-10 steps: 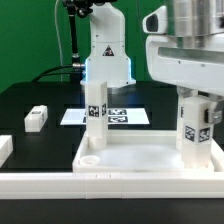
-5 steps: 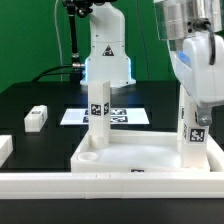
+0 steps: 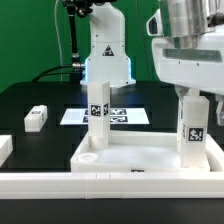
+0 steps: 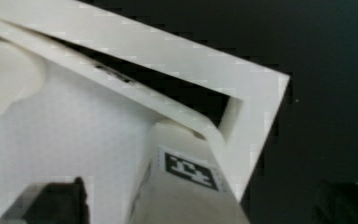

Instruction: Assemble desk

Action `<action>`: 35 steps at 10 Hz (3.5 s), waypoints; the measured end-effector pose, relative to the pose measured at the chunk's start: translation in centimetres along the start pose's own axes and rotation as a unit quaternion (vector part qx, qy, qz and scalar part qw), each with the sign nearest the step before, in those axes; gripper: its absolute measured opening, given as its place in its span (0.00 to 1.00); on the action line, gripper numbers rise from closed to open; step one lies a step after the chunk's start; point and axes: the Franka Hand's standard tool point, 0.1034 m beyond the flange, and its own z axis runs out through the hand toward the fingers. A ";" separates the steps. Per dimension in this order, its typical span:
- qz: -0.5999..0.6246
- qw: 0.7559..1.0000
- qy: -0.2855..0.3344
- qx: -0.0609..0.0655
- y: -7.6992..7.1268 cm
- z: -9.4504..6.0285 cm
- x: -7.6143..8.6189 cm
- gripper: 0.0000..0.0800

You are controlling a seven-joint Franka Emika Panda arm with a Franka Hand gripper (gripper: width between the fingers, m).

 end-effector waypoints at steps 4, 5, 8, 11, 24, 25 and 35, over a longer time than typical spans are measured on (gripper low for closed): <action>-0.120 0.993 0.003 -0.005 0.3 0.2 0.3 0.81; -0.250 0.968 0.014 -0.014 0.5 0.1 1.1 0.81; -0.366 0.930 0.021 -0.018 0.1 0.3 0.9 0.81; -0.296 0.955 0.023 -0.017 0.1 0.3 1.1 0.45; -0.078 0.995 0.050 -0.040 1.7 -0.4 4.9 0.75; -0.099 0.993 0.051 -0.033 1.4 -1.6 5.6 0.75; -0.176 0.983 0.044 -0.010 3.9 -6.8 10.6 0.81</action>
Offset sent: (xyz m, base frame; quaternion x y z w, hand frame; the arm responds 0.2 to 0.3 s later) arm 0.0000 0.0000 0.0000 0.0000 0.0000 -0.1296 0.9916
